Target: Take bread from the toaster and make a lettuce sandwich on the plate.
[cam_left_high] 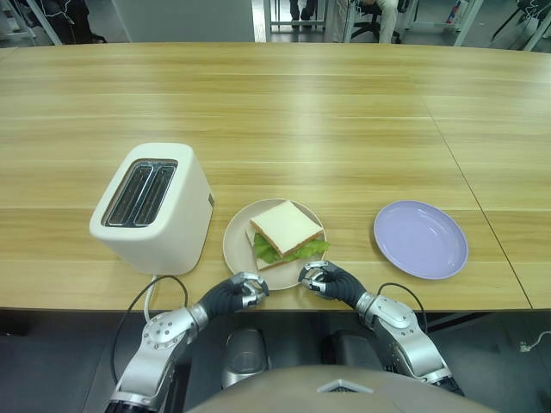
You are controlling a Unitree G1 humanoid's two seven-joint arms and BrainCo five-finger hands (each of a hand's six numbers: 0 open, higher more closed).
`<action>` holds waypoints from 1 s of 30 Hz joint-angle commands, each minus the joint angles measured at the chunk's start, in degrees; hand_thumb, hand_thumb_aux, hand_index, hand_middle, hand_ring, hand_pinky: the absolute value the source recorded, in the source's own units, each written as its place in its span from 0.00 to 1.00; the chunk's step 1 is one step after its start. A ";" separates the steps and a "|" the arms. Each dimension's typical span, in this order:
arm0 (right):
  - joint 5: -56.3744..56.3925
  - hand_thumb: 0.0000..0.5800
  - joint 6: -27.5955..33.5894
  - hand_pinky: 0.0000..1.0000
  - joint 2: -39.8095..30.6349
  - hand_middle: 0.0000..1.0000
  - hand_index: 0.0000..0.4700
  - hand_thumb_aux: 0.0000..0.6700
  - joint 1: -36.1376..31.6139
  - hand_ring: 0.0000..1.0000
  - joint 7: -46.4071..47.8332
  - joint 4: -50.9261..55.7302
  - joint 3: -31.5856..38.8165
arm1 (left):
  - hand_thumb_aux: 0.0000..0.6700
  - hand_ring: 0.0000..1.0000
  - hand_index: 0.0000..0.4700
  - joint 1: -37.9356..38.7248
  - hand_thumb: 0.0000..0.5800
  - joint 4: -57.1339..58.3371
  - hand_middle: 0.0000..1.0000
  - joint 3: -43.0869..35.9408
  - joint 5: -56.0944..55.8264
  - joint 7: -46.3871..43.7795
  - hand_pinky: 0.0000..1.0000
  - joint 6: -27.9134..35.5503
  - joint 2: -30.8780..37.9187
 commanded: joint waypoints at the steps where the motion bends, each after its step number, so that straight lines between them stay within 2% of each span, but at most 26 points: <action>1: -0.75 1.00 1.05 1.00 1.08 1.00 0.98 1.00 -1.80 1.00 -1.53 4.13 -0.86 | 1.00 1.00 0.98 -4.50 1.00 2.78 1.00 0.37 1.99 3.22 1.00 3.57 -1.56; 5: -1.61 1.00 -0.52 1.00 2.82 1.00 0.98 1.00 -5.94 1.00 -3.91 8.66 -2.25 | 1.00 1.00 0.98 -8.96 1.00 6.33 1.00 -0.36 4.26 5.90 1.00 3.44 -3.76; 16: -4.07 1.00 -6.68 1.00 5.94 1.00 0.98 1.00 -24.58 1.00 -11.61 30.66 -9.45 | 1.00 1.00 0.98 -22.68 1.00 19.03 1.00 -0.36 7.49 10.96 1.00 2.53 -10.95; 22: -4.49 1.00 -11.15 1.00 7.97 1.00 0.98 1.00 -35.89 1.00 -14.14 43.89 -12.99 | 1.00 1.00 0.98 -31.88 1.00 31.33 1.00 1.41 9.27 15.29 1.00 -2.09 -14.03; 30: -4.95 1.00 -16.42 1.00 9.68 1.00 0.98 1.00 -48.18 1.00 -16.87 61.33 -16.70 | 1.00 1.00 0.98 -46.54 1.00 52.77 1.00 3.44 12.25 21.00 1.00 -10.52 -14.82</action>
